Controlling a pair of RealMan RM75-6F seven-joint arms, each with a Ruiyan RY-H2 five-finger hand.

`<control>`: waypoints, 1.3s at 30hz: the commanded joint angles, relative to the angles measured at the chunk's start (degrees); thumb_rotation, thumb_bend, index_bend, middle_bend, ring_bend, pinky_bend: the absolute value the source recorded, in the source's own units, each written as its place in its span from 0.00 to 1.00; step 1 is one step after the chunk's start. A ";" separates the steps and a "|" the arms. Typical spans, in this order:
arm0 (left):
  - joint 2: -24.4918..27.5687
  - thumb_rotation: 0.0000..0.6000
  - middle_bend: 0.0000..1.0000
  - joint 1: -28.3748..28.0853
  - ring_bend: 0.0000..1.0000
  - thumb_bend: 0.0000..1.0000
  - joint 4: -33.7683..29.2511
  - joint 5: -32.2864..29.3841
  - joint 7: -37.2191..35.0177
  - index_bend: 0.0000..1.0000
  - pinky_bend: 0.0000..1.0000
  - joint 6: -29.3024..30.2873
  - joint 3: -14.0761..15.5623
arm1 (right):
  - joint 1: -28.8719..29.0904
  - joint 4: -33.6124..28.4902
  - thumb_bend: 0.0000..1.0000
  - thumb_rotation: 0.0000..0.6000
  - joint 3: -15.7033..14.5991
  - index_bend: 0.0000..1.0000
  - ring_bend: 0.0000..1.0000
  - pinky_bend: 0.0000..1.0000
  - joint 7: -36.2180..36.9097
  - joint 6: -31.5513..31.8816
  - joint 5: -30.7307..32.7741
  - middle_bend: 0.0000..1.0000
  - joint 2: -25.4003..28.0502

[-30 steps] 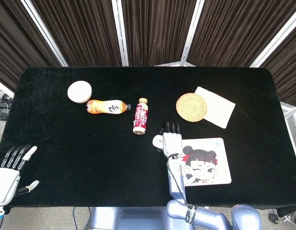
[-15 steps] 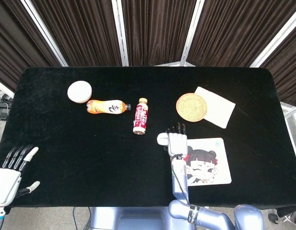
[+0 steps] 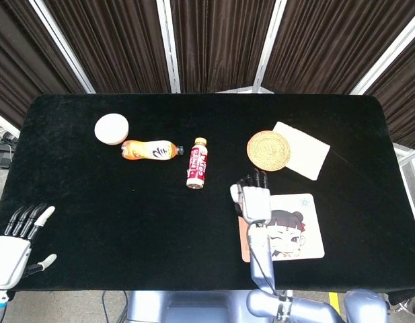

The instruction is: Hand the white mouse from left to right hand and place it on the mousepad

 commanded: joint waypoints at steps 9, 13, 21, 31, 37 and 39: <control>-0.42 1.00 0.00 0.04 0.00 0.09 -0.68 1.21 1.61 0.00 0.00 0.35 0.14 | -6.07 -8.19 0.29 1.00 -5.27 0.47 0.00 0.00 3.88 4.12 -4.12 0.24 7.72; -0.57 1.00 0.00 0.05 0.00 0.09 -0.79 1.44 2.15 0.00 0.00 0.32 0.17 | -7.19 -11.18 0.29 1.00 -5.76 0.48 0.00 0.00 4.06 5.54 -5.43 0.25 10.00; -0.82 1.00 0.00 -0.20 0.00 0.09 -0.95 1.84 3.15 0.00 0.00 -0.17 0.18 | -9.91 -15.81 0.29 1.00 -7.76 0.48 0.00 0.00 3.57 9.20 -8.72 0.25 14.54; -1.03 1.00 0.00 -0.52 0.00 0.09 -1.44 2.64 4.29 0.00 0.00 -0.43 0.21 | -13.90 -18.32 0.29 1.00 -10.46 0.48 0.00 0.00 4.83 10.51 -8.99 0.25 19.35; -1.09 1.00 0.00 -0.69 0.00 0.09 -1.57 2.84 4.60 0.00 0.00 -0.53 0.14 | -15.72 -19.25 0.29 1.00 -12.05 0.48 0.00 0.00 5.23 11.22 -9.33 0.25 20.86; -1.07 1.00 0.00 -0.74 0.00 0.09 -1.61 3.03 4.62 0.00 0.00 -0.53 0.21 | -16.30 -19.41 0.29 1.00 -12.54 0.48 0.00 0.00 4.75 11.32 -9.14 0.25 21.41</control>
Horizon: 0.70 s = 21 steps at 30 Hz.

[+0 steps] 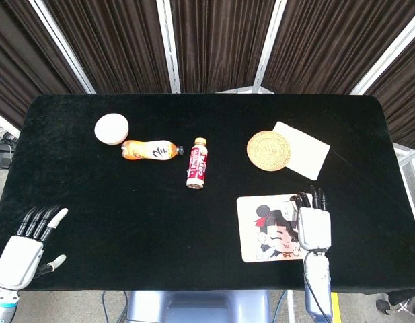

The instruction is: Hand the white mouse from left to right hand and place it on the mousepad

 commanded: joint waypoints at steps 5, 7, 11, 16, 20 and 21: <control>0.03 1.00 0.00 -0.01 0.00 0.09 0.03 0.32 -0.08 0.00 0.00 0.24 0.05 | -1.67 -0.62 0.29 1.00 -0.95 0.48 0.00 0.00 0.01 -0.51 1.31 0.25 1.24; -0.07 1.00 0.00 -0.04 0.00 0.09 0.17 0.24 0.15 0.00 0.00 0.11 0.02 | -2.03 -0.41 0.29 1.00 -1.25 0.48 0.00 0.00 0.07 -0.46 1.10 0.25 1.20; -0.16 1.00 0.00 -0.09 0.00 0.09 0.21 0.28 0.30 0.00 0.00 0.06 0.00 | -2.16 0.11 0.29 1.00 -1.48 0.48 0.00 0.00 -0.43 -1.14 1.38 0.25 0.41; -0.05 1.00 0.00 0.10 0.00 0.09 0.24 0.37 -0.04 0.00 0.00 0.61 -0.01 | -1.32 2.13 0.29 1.00 -1.02 0.48 0.00 0.00 -2.07 -3.27 3.15 0.25 -2.10; -0.03 1.00 0.00 0.10 0.00 0.09 0.40 0.26 -0.20 0.00 0.00 0.58 -0.04 | -0.46 3.24 0.24 1.00 -1.25 0.48 0.00 0.00 -3.38 -5.20 3.85 0.20 -4.08; -0.02 1.00 0.00 0.09 0.00 0.09 0.43 0.22 -0.27 0.00 0.00 0.56 -0.05 | -0.21 3.22 0.22 1.00 -1.47 0.48 0.00 0.00 -3.81 -5.89 4.04 0.18 -4.38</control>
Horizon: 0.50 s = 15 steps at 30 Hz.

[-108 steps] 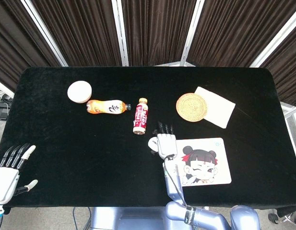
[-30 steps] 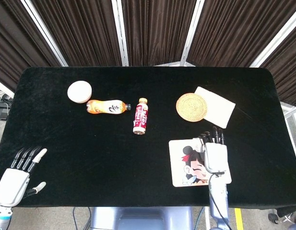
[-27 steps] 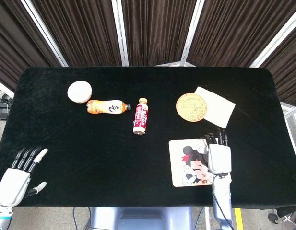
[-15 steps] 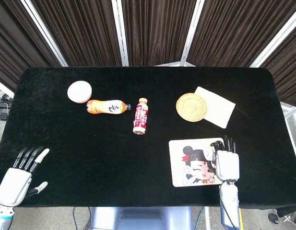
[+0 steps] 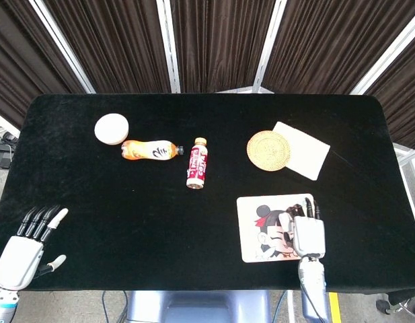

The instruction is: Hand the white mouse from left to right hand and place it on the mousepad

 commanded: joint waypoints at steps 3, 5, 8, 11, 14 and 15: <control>0.07 1.00 0.00 -0.07 0.00 0.09 0.08 -0.18 -0.29 0.00 0.00 -0.18 -0.02 | 1.26 -0.20 0.14 1.00 -0.72 0.41 0.00 0.00 -0.62 -3.18 0.35 0.09 -1.65; 0.07 1.00 0.00 -0.11 0.00 0.09 0.13 -0.16 -0.36 0.00 0.00 -0.25 0.00 | 1.51 -0.37 0.12 1.00 -1.01 0.37 0.00 0.00 -0.01 -3.65 -0.54 0.06 -2.07; 0.07 1.00 0.00 -0.09 0.00 0.09 0.30 -0.05 -0.54 0.00 0.00 -0.09 0.02 | 1.56 -0.36 0.12 1.00 -1.51 0.35 0.00 0.00 0.09 -3.02 -2.52 0.04 -2.82; 0.11 1.00 0.00 -0.07 0.00 0.09 0.44 -0.07 -0.89 0.00 0.00 0.05 0.00 | 1.50 -0.98 0.12 1.00 -1.51 0.34 0.00 0.00 -0.71 -2.47 -3.20 0.04 -2.79; 0.15 1.00 0.00 -0.08 0.00 0.09 0.45 -0.04 -1.07 0.00 0.00 0.08 0.02 | 1.39 -1.43 0.12 1.00 -1.23 0.33 0.00 0.00 -1.21 -2.48 -2.81 0.03 -2.30; 0.15 1.00 0.00 -0.10 0.00 0.09 0.45 -0.02 -1.09 0.00 0.00 0.05 0.04 | 1.38 -1.49 0.12 1.00 -1.15 0.33 0.00 0.00 -1.22 -2.66 -2.63 0.03 -2.10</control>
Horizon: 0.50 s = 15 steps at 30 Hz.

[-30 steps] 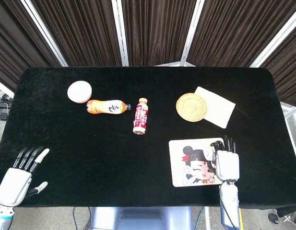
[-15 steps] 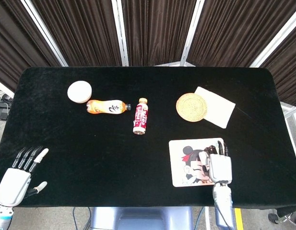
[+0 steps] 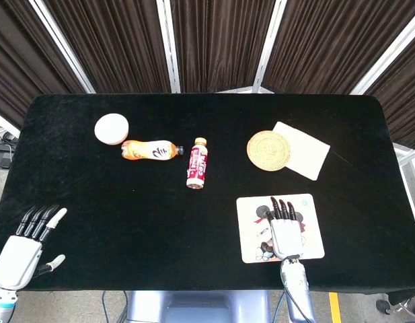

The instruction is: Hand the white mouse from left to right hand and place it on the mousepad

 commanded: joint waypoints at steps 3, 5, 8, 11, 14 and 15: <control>0.01 1.00 0.00 -0.07 0.00 0.09 -0.03 -0.01 0.17 0.00 0.00 -0.30 0.10 | -0.04 0.01 0.12 1.00 0.31 0.31 0.00 0.00 -0.33 -0.60 0.67 0.02 0.91; 0.06 1.00 0.00 -0.08 0.00 0.09 -0.16 0.07 0.15 0.00 0.00 -0.29 0.15 | -0.05 0.27 0.12 1.00 0.23 0.30 0.00 0.00 -0.69 -0.78 0.81 0.01 1.33; 0.07 1.00 0.00 -0.05 0.00 0.09 -0.28 0.27 0.17 0.00 0.00 -0.05 0.16 | -0.10 0.14 0.12 1.00 0.27 0.29 0.00 0.00 -1.21 -1.27 1.58 0.01 2.12; 0.13 1.00 0.00 -0.07 0.00 0.09 -0.34 0.32 0.07 0.00 0.00 -0.10 0.22 | -0.19 0.01 0.12 1.00 0.42 0.29 0.00 0.00 -1.33 -1.68 2.45 0.01 2.71; 0.15 1.00 0.00 -0.10 0.00 0.09 -0.42 0.08 0.06 0.00 0.00 -0.18 0.08 | -0.18 -0.61 0.12 1.00 0.49 0.24 0.00 0.00 -1.71 -2.50 3.80 0.00 3.42; 0.17 1.00 0.00 -0.11 0.00 0.09 -0.45 0.05 -0.01 0.00 0.00 -0.18 0.07 | -0.13 -0.77 0.11 1.00 0.43 0.22 0.00 0.00 -1.96 -2.77 4.15 0.00 3.61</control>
